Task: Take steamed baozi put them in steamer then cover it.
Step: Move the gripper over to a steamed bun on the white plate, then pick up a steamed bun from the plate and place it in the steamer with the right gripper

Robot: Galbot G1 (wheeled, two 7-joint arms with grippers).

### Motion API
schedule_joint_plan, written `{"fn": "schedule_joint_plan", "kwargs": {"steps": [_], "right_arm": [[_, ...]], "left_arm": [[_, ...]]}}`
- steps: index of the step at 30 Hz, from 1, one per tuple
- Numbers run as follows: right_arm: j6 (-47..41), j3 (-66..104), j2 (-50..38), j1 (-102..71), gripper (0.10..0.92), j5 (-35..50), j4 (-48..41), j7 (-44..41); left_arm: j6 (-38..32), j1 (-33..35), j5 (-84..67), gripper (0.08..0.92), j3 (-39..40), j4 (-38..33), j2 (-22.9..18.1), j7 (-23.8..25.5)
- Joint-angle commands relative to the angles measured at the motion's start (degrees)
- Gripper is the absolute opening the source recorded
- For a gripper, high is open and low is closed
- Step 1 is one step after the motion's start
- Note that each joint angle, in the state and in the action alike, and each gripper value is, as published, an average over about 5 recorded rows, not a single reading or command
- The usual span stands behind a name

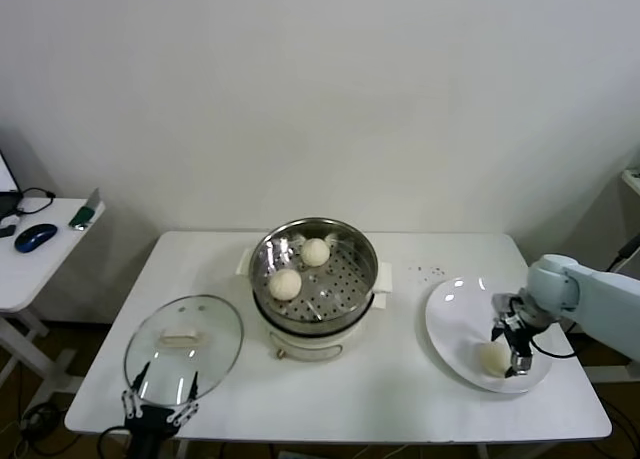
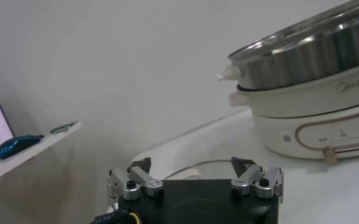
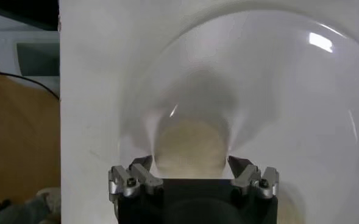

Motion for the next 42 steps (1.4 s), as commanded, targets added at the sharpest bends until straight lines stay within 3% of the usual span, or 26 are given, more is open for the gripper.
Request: {"fn": "schedule_joint_plan", "kwargs": {"steps": [1,12,17,24,30,42], "right_arm": [[0.48,1.14,1.16,-1.31,0.812,-0.87,-1.43,-0.6],[2.54,-1.21,1.42,3.32,0.699,-1.47,-1.83,-1.54],[13.51,-7.04,4.27,14.22,0.688,-5.2,-1.75,-4.05],[30.22,-18.42,14.72,35.69,0.693,-6.66,-0.4,-6.1],[42.93,-18.66,26.47,43.22,0.696,-6.7,-4.18,-8.34],[48.2,-10.52,42.38,40.08,0.704,-7.16,-1.22,-11.58]], "left_arm": [[-0.04,-0.06,0.02,0.823,0.09,0.04,0.09,0.0],[-0.2,0.15,-0.02,0.823,0.1,0.0,0.02,-0.06],[-0.28,0.43,-0.02,0.823,0.17,-0.05,0.14,-0.06],[0.03,0.23,0.45,0.823,0.68,-0.39,-0.13,-0.05],[0.59,0.05,1.13,0.823,1.2,-0.45,-0.28,-0.02],[0.31,0.53,0.28,0.823,0.43,-0.3,-0.12,-0.12]]}}
